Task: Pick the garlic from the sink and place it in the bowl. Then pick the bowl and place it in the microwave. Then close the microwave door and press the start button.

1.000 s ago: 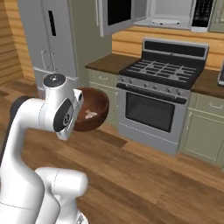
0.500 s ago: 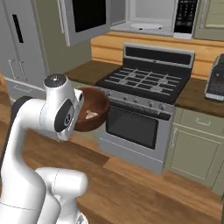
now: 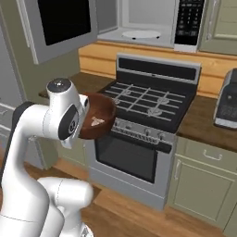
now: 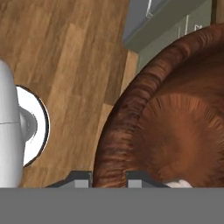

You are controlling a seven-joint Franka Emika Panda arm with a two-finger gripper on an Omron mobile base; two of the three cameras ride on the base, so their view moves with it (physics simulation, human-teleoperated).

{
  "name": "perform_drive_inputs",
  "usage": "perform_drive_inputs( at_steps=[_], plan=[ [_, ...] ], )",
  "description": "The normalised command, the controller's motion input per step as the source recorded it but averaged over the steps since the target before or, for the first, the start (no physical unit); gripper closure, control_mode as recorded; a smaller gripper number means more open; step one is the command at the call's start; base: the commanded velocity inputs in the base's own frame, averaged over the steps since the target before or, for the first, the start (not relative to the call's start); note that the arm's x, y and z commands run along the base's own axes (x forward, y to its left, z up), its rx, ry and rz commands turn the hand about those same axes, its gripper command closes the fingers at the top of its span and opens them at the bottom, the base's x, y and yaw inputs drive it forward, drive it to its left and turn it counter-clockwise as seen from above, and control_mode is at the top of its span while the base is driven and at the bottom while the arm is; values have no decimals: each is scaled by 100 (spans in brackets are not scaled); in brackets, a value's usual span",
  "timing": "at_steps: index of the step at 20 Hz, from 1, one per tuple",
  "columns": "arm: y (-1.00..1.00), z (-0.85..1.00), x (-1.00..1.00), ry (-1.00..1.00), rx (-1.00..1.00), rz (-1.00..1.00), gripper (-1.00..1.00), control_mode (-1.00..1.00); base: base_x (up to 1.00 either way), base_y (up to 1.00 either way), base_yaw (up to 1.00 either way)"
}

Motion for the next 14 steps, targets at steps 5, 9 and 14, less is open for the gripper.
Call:
perform_drive_inputs(
  at_steps=[5, 9, 14],
  plan=[
    [0, 0, 0, 0, 0, 0, 100, 100, 100, 30, -5],
    [0, 0, 0, 0, 0, 0, 100, 100, 100, -9, -4],
    [0, 0, 0, 0, 0, 0, 100, 100, 45, -32, -6]
  ],
)
